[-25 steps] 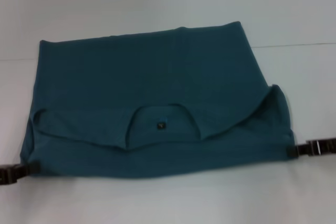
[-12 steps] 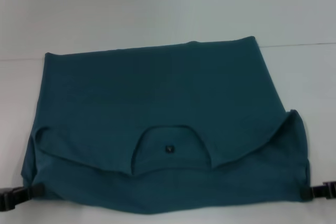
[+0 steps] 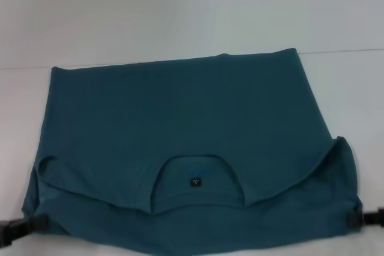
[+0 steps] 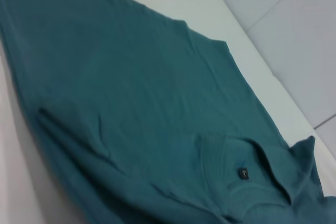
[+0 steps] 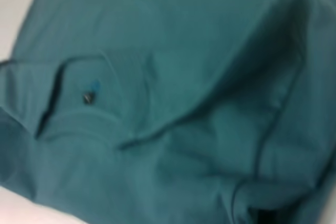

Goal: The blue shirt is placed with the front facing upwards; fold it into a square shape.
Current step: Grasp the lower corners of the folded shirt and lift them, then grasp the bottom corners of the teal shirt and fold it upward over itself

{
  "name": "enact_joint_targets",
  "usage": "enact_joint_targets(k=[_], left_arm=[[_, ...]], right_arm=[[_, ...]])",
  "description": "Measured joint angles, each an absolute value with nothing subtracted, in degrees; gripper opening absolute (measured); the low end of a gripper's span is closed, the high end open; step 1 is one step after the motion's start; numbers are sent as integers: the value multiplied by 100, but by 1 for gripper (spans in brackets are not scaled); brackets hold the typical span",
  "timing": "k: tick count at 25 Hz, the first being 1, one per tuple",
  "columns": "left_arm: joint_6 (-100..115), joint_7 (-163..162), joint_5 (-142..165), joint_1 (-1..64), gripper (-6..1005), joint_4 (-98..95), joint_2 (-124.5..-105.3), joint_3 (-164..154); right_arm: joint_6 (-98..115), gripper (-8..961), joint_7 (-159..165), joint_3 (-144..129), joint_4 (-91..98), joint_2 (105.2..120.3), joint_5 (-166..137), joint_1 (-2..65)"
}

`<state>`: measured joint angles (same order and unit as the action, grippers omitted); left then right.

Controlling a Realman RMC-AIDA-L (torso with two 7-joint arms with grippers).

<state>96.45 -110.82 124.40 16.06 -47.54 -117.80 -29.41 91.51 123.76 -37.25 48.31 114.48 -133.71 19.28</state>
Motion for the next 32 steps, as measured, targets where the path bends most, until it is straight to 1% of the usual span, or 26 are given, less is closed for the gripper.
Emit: enact_joint_targets(k=[2, 8, 13, 20, 24, 27, 32], left_arm=[[9716, -11095, 12428, 1687, 33, -4771, -11745, -2780], [9951, -11129, 12420, 1983, 33, -4790, -11549, -2301], [9989, -11145, 12417, 2200, 32, -4790, -11466, -2127], [9906, -11199, 12418, 2533, 32, -4767, -11310, -2110], [9825, -11251, 12425, 2734, 32, -4773, -11210, -2108], [9729, -11310, 12459, 2790, 32, -4753, -11175, -2108], [9709, -11322, 12463, 2653, 32, -4735, -11229, -2113]], right_arm=[[9194, 37, 12358, -3545, 4833, 11428, -13344, 2044], [9254, 38, 12348, -3141, 4834, 11344, -13333, 2452], [9261, 38, 12384, -2969, 4834, 11303, -13291, 2732], [9163, 38, 12674, -2892, 4937, 11138, -13013, 3087], [8917, 38, 12891, -2886, 5174, 11130, -12981, 3301], [8821, 39, 12976, -2882, 5269, 11122, -12979, 3391], [8942, 39, 12933, -2910, 5277, 11182, -12976, 3241]])
